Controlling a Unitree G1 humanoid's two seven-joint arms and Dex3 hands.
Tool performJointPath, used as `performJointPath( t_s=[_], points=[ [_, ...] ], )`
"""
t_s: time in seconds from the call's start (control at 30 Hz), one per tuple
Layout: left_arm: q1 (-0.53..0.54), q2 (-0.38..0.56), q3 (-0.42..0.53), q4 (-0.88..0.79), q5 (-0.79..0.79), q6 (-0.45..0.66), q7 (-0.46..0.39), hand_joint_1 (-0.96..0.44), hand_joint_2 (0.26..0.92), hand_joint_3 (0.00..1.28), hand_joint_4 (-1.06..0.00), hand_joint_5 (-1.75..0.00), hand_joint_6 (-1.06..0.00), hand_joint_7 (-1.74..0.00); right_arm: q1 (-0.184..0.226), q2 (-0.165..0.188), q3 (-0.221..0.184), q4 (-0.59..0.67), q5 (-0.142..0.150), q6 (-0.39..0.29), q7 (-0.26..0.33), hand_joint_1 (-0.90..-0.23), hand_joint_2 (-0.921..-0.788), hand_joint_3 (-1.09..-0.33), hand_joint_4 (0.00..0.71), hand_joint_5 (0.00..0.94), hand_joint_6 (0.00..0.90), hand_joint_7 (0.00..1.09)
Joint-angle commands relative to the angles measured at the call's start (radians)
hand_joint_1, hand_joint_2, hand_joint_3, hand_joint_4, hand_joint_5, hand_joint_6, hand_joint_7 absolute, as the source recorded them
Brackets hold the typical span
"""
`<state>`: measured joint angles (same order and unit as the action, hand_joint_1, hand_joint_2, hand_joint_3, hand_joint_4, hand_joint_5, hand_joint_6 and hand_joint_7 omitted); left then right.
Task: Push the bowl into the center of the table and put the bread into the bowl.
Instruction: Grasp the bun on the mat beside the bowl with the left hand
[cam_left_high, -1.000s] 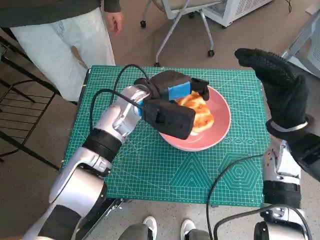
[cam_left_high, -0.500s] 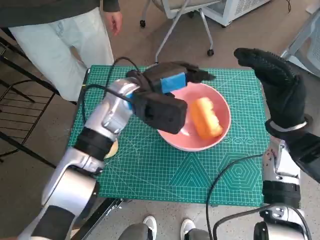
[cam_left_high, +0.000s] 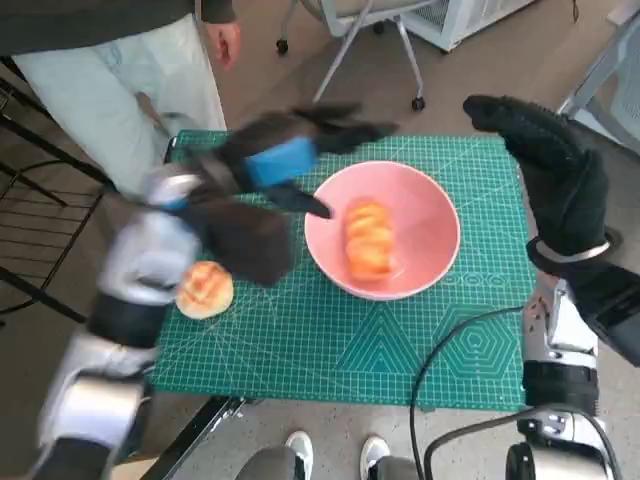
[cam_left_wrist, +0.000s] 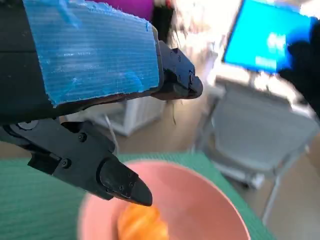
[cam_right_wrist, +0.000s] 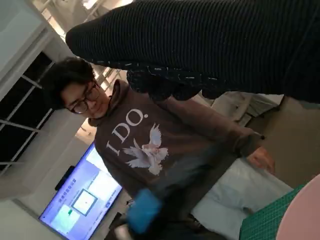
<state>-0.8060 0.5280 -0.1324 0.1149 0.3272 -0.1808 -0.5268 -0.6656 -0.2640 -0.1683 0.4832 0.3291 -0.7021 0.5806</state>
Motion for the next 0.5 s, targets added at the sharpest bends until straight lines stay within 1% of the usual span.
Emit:
performJointPath(
  t_s=[0.03, 0.13, 0.3, 0.43, 0.47, 0.5],
  points=[
    [0.112, 0.083, 0.091, -0.169, -0.047, 0.025, -0.022, -0.28, 0.776, 0.0, -0.2, -0.01, -0.33, -0.02, 0.017, 0.007, 0.008, -0.003, 0.004, 0.02, 0.01, -0.682, -0.921, -0.708, 0.155, 0.002, 0.022, 0.43],
    [0.192, 0.138, 0.148, -0.24, -0.06, 0.034, -0.033, -0.27, 0.766, 0.0, -0.19, -0.01, -0.33, -0.02, 0.016, 0.006, 0.008, -0.002, 0.011, 0.022, 0.017, -0.682, -0.921, -0.708, 0.155, 0.001, 0.021, 0.43],
    [0.288, 0.222, 0.206, -0.326, -0.049, 0.06, -0.058, -0.27, 0.745, 0.0, -0.17, 0.0, -0.34, -0.02, 0.012, 0.006, 0.008, 0.005, 0.025, 0.029, 0.031, -0.682, -0.921, -0.709, 0.155, 0.001, 0.018, 0.44],
    [0.348, 0.289, 0.233, -0.377, -0.051, 0.106, -0.111, -0.26, 0.728, 0.0, -0.16, 0.0, -0.33, -0.02, 0.008, 0.008, 0.006, 0.012, 0.037, 0.031, 0.043, -0.682, -0.921, -0.71, 0.155, 0.001, 0.016, 0.44],
    [0.365, 0.308, 0.239, -0.393, -0.057, 0.131, -0.135, -0.25, 0.726, 0.0, -0.16, 0.0, -0.33, -0.02, 0.006, 0.009, 0.006, 0.012, 0.038, 0.032, 0.045, -0.682, -0.921, -0.71, 0.155, 0.001, 0.016, 0.44],
    [0.376, 0.321, 0.243, -0.406, -0.061, 0.151, -0.152, -0.22, 0.72, 0.0, -0.15, 0.0, -0.33, -0.01, 0.005, 0.01, 0.005, 0.013, 0.04, 0.033, 0.047, -0.682, -0.921, -0.71, 0.155, 0.001, 0.015, 0.44]
  ],
)
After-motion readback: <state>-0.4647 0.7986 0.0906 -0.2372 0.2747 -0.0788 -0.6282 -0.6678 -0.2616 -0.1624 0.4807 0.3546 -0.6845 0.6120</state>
